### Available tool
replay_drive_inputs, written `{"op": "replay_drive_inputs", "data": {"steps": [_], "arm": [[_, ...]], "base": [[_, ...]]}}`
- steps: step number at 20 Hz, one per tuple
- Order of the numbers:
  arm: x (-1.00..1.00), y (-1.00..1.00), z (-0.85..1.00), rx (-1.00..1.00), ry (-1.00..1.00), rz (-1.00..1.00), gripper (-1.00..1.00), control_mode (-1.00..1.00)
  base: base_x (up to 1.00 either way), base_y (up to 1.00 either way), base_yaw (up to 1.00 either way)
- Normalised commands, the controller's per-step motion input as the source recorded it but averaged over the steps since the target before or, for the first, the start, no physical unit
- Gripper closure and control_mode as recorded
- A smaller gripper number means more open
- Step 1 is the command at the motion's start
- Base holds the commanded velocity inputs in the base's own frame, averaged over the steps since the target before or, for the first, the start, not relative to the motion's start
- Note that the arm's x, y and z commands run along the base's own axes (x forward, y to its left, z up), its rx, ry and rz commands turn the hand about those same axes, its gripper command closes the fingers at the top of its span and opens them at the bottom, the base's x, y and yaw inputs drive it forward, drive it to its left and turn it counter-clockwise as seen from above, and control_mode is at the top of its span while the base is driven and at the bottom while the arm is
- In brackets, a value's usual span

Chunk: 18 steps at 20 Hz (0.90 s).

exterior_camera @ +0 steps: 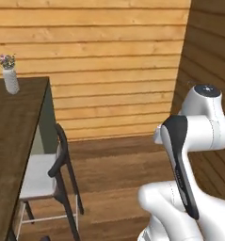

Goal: Take the strawberry from the fridge and place it on top of the pancake, located on the dining counter.

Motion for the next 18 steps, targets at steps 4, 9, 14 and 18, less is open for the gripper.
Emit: {"op": "replay_drive_inputs", "data": {"steps": [4, 9, 14, 18], "arm": [[0.0, 0.0, 0.0, 0.0, 0.0, 0.0, 1.0, 1.0], [0.0, 0.0, 0.0, 0.0, 0.0, 0.0, 1.0, 1.0], [0.0, 0.0, 0.0, 0.0, 0.0, 0.0, 1.0, 1.0], [0.0, 0.0, 0.0, 0.0, 0.0, 0.0, 1.0, 1.0]], "base": [[0.0, 0.0, 1.0], [0.0, 0.01, 1.0], [0.0, 0.28, 0.97], [-0.04, 0.58, 0.91]]}}
